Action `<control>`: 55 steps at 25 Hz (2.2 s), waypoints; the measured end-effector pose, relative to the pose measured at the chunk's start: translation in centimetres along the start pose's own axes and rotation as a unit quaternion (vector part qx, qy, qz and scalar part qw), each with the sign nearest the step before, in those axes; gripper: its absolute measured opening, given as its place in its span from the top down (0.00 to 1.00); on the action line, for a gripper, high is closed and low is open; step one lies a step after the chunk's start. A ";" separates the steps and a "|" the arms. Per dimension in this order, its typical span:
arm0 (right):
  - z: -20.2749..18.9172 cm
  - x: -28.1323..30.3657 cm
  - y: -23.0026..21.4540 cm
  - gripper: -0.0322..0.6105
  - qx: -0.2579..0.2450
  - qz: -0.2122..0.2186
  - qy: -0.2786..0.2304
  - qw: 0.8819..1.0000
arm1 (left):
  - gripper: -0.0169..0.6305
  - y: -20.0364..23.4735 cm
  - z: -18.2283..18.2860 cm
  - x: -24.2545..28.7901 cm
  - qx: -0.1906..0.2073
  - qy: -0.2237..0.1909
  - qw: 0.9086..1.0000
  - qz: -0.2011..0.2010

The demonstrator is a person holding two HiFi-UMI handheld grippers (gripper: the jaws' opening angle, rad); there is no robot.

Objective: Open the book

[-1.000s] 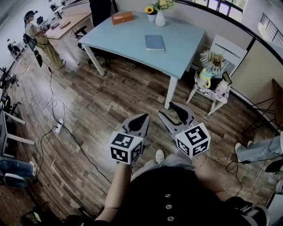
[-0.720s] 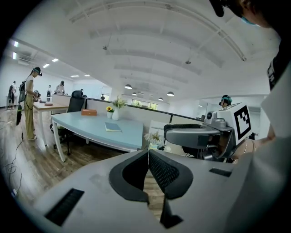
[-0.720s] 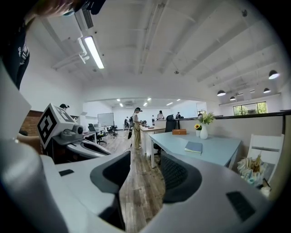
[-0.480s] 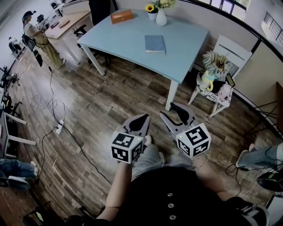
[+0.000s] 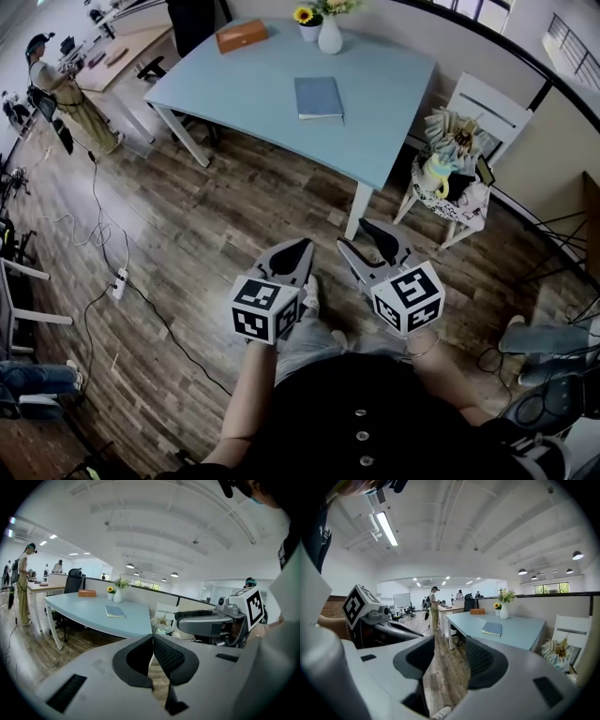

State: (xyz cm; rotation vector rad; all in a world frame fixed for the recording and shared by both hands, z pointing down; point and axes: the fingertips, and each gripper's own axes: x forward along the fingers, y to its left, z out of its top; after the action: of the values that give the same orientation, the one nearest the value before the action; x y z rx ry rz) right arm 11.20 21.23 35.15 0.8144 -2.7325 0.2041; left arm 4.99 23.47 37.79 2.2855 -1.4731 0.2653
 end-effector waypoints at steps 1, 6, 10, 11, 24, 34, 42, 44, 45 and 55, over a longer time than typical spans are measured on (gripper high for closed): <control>0.3 0.7 -0.4 0.64 -0.001 -0.001 0.001 1.000 | 0.95 0.7 0.4 0.5 0.000 0.000 1.000 -0.001; 2.3 5.1 -2.5 0.64 -0.006 -0.010 -0.004 1.000 | 0.95 4.7 2.8 2.7 0.004 -0.003 1.000 -0.011; 4.6 8.4 -4.0 0.64 -0.010 -0.020 -0.009 1.000 | 0.95 7.6 6.1 4.4 0.018 -0.015 0.999 -0.022; 5.1 9.2 -4.3 0.64 -0.010 -0.023 -0.010 1.000 | 0.95 8.3 6.8 4.7 0.021 -0.018 0.999 -0.025; 7.3 17.6 -8.3 0.64 0.007 -0.061 -0.009 0.998 | 0.95 16.5 10.6 10.0 0.039 -0.008 0.997 -0.065; 6.2 21.2 -9.5 0.63 0.020 -0.059 0.022 0.998 | 0.95 19.4 9.7 11.9 0.015 0.006 0.997 -0.071; 6.1 24.2 -11.0 0.60 0.012 -0.033 0.049 0.998 | 0.95 21.3 9.9 13.9 0.003 0.020 0.997 -0.068; 6.3 25.0 -11.9 0.60 0.012 -0.031 0.050 0.998 | 0.95 21.9 10.2 14.4 -0.001 0.019 0.998 -0.065; 6.3 25.5 -12.4 0.60 0.013 -0.030 0.051 0.998 | 0.95 22.2 10.3 14.8 -0.003 0.018 0.998 -0.063; 6.8 29.4 -17.6 0.60 0.022 -0.012 0.058 0.998 | 0.95 24.5 12.3 20.0 0.006 0.033 0.998 -0.055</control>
State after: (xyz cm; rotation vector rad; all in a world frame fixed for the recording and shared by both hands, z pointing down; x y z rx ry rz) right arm -4.13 -10.00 38.63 0.8210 -2.6173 0.2987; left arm -9.34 -7.24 39.84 2.3355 -1.3129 0.3152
